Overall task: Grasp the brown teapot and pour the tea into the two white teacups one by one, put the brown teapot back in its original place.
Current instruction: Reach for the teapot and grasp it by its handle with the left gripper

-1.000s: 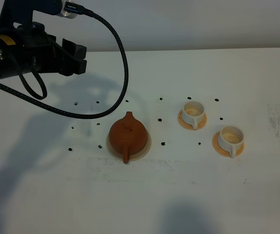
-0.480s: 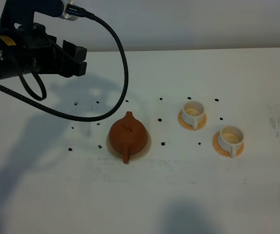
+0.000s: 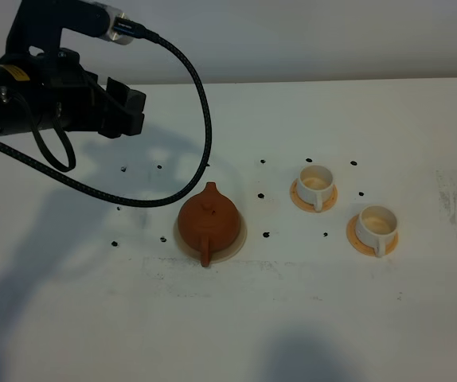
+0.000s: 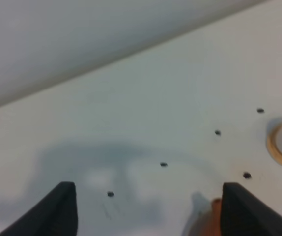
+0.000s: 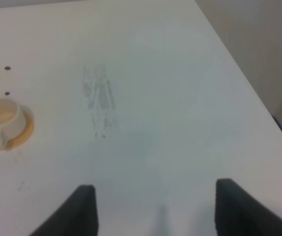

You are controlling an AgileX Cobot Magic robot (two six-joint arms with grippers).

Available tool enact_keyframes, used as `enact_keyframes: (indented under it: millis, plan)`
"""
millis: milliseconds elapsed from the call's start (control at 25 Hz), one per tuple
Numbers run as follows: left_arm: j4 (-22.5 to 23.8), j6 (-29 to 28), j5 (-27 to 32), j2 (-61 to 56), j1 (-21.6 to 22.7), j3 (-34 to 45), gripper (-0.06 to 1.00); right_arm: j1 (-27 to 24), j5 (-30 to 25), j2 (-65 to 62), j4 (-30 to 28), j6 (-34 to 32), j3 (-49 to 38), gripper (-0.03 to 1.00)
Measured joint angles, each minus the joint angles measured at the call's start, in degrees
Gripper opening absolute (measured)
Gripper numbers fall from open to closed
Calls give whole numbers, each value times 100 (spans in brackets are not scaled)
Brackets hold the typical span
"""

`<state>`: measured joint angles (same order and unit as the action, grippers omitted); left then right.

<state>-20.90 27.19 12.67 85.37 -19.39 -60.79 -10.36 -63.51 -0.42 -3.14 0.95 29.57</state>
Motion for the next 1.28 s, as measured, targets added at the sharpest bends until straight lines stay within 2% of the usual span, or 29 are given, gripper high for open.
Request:
enact_keyframes:
  millis: [200, 360, 520, 600, 680, 800, 960, 1080, 1280]
  plan:
    - [11, -224, 657, 0, -173, -88, 60, -10, 0, 0, 4, 0, 0, 51]
    - [212, -570, 887, 0, -626, -331, 60, -10, 0, 0, 4, 0, 0, 51]
    - [739, -1231, 1012, 0, -1300, -584, 57, -10, 0, 0, 4, 0, 0, 51]
    - [1144, -1688, 1150, 0, -1630, -664, 56, -10, 0, 0, 4, 0, 0, 51]
    - [1492, -2136, 1289, 0, -1848, -692, 54, -10, 0, 0, 4, 0, 0, 51]
    - [1728, -2613, 1489, 0, -2013, -699, 54, -10, 0, 0, 4, 0, 0, 51]
    - [2123, -3162, 1601, 218, -2471, -699, 54, -10, 0, 0, 4, 0, 0, 51]
    - [2199, -3325, 1616, 603, -2732, -699, 54, -10, 0, 0, 4, 0, 0, 51]
    - [2228, -3548, 1846, 1029, -2839, -699, 54, -10, 0, 0, 6, 0, 0, 51]
